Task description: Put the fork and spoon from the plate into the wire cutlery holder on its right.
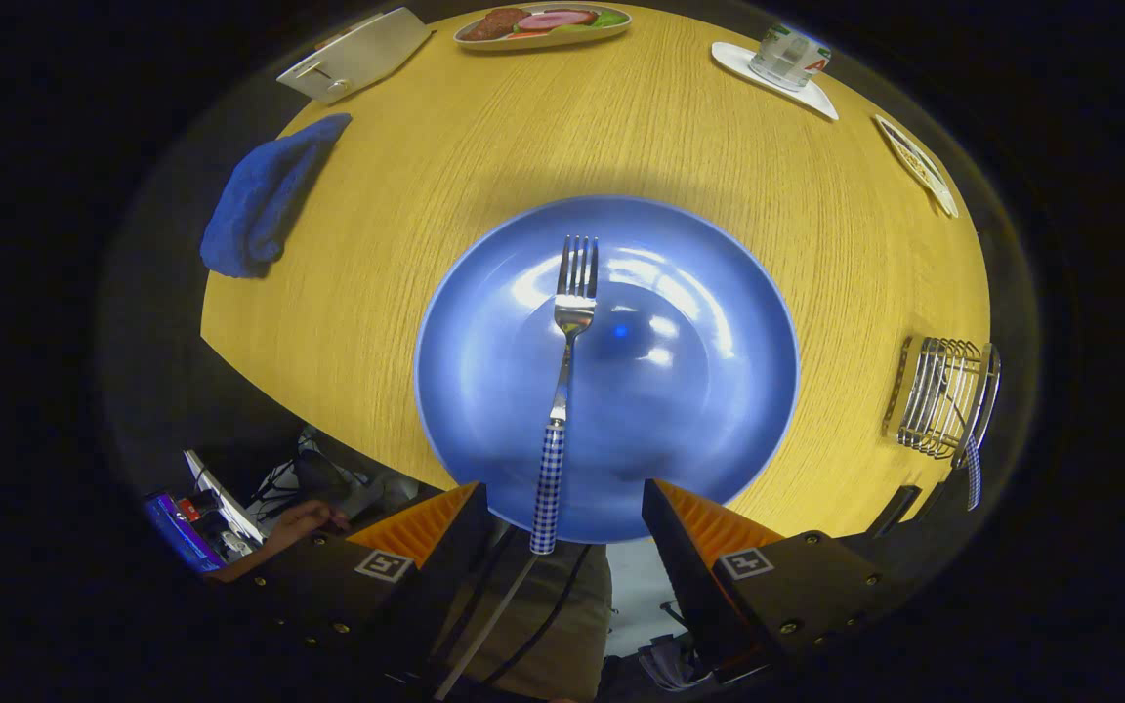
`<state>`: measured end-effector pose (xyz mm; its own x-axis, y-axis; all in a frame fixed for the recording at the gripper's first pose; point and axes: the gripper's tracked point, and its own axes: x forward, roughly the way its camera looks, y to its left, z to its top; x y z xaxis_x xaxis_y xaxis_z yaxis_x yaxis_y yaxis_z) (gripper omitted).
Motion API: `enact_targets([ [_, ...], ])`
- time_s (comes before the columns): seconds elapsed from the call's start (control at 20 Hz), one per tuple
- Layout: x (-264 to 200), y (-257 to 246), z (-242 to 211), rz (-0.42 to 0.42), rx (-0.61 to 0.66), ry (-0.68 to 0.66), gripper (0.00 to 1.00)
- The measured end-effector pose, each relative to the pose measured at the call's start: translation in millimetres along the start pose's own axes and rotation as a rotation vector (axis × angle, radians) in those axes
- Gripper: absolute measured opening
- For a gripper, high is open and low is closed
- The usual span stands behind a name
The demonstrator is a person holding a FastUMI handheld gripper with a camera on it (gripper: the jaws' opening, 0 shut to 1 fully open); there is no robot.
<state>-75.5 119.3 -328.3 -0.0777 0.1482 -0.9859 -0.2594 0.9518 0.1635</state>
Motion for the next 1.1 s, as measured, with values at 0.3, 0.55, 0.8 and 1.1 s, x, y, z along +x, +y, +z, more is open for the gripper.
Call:
enact_targets([
  [0.3,16,1,3,0.021,0.035,0.012,0.91],
  [0.55,28,1,-5,0.022,0.019,0.055,0.40],
  [0.8,40,-4,-5,0.011,0.021,0.054,0.39],
  [1.1,22,-4,-15,0.069,-0.056,0.102,0.05],
])
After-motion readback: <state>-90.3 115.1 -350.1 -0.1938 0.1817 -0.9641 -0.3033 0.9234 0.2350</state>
